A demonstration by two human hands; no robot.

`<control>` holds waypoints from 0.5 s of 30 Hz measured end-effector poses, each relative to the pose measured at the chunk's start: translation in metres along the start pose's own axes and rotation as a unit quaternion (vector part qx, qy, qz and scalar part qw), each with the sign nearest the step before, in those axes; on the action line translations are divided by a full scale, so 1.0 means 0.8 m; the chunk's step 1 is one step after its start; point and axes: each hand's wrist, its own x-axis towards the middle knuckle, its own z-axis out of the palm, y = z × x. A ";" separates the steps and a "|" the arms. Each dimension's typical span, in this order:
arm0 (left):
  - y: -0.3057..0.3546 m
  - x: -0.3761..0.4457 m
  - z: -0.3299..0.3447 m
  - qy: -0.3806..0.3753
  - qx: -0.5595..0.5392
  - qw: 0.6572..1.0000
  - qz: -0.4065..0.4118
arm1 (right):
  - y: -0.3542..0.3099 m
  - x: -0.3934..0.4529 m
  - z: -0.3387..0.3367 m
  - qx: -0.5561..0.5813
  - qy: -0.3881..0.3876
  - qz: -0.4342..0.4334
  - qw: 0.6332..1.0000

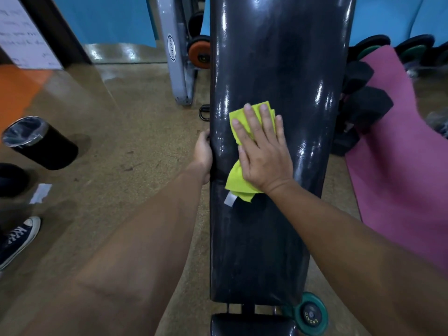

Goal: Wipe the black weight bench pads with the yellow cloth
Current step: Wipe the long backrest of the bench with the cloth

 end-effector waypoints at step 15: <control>-0.007 0.004 -0.011 -0.009 0.010 0.999 -0.049 | -0.022 0.005 0.001 -0.004 -0.007 -0.013 1.000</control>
